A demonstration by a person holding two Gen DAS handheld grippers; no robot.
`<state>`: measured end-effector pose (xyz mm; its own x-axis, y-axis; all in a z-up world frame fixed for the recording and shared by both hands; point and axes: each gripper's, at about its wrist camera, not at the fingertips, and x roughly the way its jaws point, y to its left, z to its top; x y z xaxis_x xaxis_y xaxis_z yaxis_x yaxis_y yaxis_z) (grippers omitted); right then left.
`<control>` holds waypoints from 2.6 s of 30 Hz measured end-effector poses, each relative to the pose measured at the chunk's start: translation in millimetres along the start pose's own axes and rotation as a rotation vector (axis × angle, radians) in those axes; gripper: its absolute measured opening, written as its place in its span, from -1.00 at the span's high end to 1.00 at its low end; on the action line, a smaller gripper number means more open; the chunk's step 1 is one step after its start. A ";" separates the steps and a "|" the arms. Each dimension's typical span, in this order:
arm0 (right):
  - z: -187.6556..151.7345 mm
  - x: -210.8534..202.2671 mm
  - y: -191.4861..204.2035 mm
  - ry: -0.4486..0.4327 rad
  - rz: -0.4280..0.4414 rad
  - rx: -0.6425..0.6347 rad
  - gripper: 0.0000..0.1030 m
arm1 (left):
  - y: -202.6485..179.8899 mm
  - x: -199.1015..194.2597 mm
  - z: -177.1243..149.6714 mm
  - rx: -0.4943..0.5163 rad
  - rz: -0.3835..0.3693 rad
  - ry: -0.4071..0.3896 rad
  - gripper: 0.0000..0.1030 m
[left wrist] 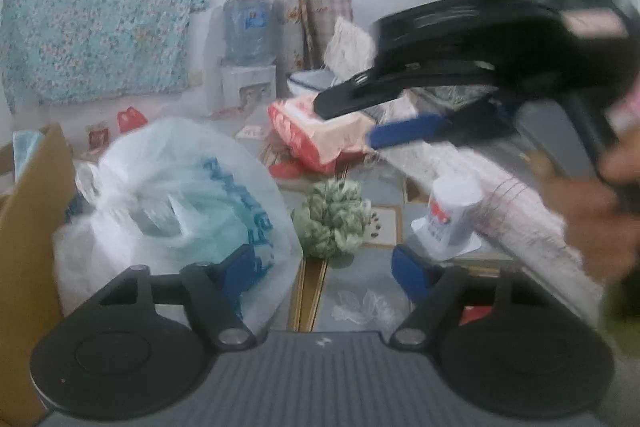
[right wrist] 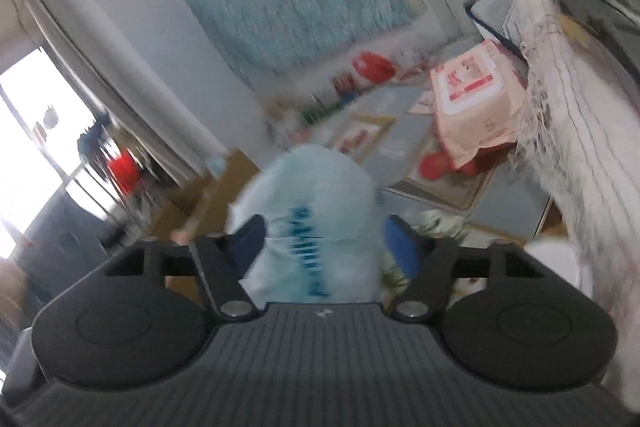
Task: Organize soft objects
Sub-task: 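Move both tools back to the green floral cloth on the table, then close the right tool on the green floral cloth while the left tool grips it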
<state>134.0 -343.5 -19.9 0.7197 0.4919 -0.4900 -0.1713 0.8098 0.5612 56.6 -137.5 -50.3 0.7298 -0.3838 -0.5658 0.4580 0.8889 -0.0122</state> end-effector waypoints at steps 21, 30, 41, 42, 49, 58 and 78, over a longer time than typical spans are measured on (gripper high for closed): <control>-38.1 91.1 -40.3 0.276 -0.084 0.156 0.38 | 20.9 -16.9 -41.7 -0.019 -0.038 0.072 -0.42; -93.4 45.1 -32.9 0.366 0.048 0.266 0.39 | 18.1 -29.9 -54.9 0.003 -0.121 0.133 -0.53; -72.6 19.1 13.6 0.093 -0.220 -0.102 -0.18 | 17.7 -24.5 -58.0 -0.031 -0.108 0.138 -0.53; -70.5 24.4 10.0 0.079 -0.246 -0.088 -0.18 | 17.8 -24.2 -57.3 -0.031 -0.105 0.137 -0.53; -79.1 56.2 -10.1 0.060 -0.338 -0.078 0.39 | 24.4 -28.7 -59.0 -0.028 -0.085 0.130 -0.53; -99.6 28.1 -21.4 0.151 -0.148 0.067 0.71 | 22.3 -25.6 -60.2 -0.021 -0.105 0.143 -0.54; -136.3 -23.8 -33.0 0.114 0.011 0.178 0.13 | -5.2 1.2 -57.8 0.069 -0.111 0.206 -0.48</control>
<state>30.9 -338.3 -117.7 0.6362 0.5417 -0.5493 -0.0499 0.7394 0.6714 25.7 -128.1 -98.6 0.5571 -0.4127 -0.7206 0.5682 0.8223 -0.0316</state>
